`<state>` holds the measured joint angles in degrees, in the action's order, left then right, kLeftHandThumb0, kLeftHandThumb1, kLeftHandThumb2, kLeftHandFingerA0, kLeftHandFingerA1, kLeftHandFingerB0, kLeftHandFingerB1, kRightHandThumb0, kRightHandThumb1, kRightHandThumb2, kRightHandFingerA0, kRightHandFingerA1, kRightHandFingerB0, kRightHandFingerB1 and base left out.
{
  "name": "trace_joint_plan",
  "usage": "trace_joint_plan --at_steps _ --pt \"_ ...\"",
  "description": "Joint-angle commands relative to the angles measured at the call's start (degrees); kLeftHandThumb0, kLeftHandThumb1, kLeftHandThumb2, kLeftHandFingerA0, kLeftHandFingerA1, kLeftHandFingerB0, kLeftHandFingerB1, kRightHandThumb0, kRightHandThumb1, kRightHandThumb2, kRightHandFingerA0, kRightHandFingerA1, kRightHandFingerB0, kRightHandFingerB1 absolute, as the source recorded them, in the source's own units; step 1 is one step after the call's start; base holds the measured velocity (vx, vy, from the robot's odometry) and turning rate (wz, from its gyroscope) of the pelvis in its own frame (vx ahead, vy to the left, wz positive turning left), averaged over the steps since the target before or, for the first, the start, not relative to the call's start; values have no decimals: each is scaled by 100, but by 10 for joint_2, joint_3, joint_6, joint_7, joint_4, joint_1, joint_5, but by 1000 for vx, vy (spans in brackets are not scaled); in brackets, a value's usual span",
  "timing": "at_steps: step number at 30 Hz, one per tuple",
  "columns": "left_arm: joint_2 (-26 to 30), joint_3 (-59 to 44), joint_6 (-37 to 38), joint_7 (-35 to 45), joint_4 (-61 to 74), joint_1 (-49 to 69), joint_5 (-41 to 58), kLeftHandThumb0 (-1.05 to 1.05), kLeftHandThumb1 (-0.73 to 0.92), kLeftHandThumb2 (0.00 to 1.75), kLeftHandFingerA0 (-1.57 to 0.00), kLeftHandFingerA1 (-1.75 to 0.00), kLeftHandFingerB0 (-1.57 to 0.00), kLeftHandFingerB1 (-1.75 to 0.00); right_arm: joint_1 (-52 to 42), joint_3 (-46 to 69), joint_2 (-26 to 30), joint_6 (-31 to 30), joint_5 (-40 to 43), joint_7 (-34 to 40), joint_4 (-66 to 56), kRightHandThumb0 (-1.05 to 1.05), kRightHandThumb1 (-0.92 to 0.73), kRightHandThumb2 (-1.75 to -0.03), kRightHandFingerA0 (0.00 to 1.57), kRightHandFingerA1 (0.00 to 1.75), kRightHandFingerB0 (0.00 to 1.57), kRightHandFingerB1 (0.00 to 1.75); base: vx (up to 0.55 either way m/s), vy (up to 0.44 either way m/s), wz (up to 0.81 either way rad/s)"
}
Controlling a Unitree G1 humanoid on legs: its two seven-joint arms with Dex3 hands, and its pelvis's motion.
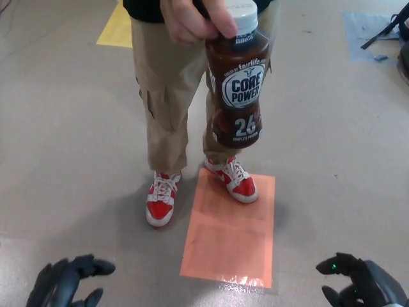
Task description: The robot recieved a bottle of protein shake from a person using its left hand and then shake the protein up and down 2 two times and hand it back to the person
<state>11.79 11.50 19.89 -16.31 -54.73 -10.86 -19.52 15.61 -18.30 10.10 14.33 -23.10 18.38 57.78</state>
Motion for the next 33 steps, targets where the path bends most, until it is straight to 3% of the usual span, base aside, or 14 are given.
trace_joint_plan --at_steps 1,8,11,12,13,14,16,17,18,19,23,27,28,33 --pt "31 3 105 17 87 -8 -4 -8 83 64 -87 -60 -71 -54 7 -3 9 128 -26 101 44 -31 -71 -62 85 44 75 42 0 0 0" --pt "47 -21 -22 189 306 3 106 -10 85 64 -77 -58 -65 -53 5 -2 5 148 -24 94 66 -31 -71 -62 84 44 75 42 0 0 0" --pt "47 -34 -146 264 417 -3 183 -24 74 61 -50 -50 -52 -47 0 -2 2 149 -20 79 70 -29 -72 -62 80 43 73 42 0 0 0" --pt "51 -37 -208 289 466 -4 214 -38 61 78 -36 -53 -37 -49 -4 -1 -1 154 -16 73 73 -31 -59 -95 71 64 63 61 0 0 0" --pt "54 -40 -251 306 496 -8 241 -42 59 72 -25 -49 -26 -43 -7 -1 -2 158 -15 71 75 -29 -72 -62 80 44 72 42 0 0 0" --pt "55 -43 -278 317 513 -12 261 -42 59 72 -25 -49 -26 -43 -8 -2 -1 161 -17 71 75 -29 -72 -62 80 44 72 42 0 0 0" --pt "56 -56 -379 334 555 -52 324 -54 37 80 0 -39 0 -30 -7 -3 -2 156 -18 69 75 -28 -71 -61 78 43 72 42 0 0 0" --pt "58 -62 -434 339 573 -79 351 -54 37 80 0 -39 0 -30 -6 -4 -4 154 -18 69 76 -28 -71 -61 78 43 72 42 0 0 0" --pt "58 -68 -486 341 585 -103 375 -57 37 78 0 -32 0 -22 -6 -4 -4 156 -19 73 79 -31 -57 -93 71 65 63 61 0 0 0" --pt "59 -74 -540 344 587 -138 398 -73 43 77 0 -11 0 -1 -6 -4 -3 156 -19 72 80 -31 -57 -92 71 64 63 61 0 0 0" --pt "52 -85 -636 339 590 -199 428 -74 44 79 0 -2 0 0 -6 -4 -4 153 -17 69 78 -30 -58 -94 70 64 62 60 0 0 0" --pt "45 -73 -691 350 582 -257 418 -80 47 82 0 -1 0 0 -5 -6 -6 156 -18 73 77 -31 -57 -92 72 64 64 61 0 0 0" --pt "43 -71 -696 351 579 -263 417 -80 48 83 0 -1 0 0 -4 -3 -7 156 -15 71 78 -31 -69 -61 79 44 73 43 0 0 0" --pt "28 -63 -726 358 562 -300 413 -81 48 84 0 -2 0 0 2 -6 -9 151 -18 76 78 -31 -68 -61 81 44 74 43 0 0 0"
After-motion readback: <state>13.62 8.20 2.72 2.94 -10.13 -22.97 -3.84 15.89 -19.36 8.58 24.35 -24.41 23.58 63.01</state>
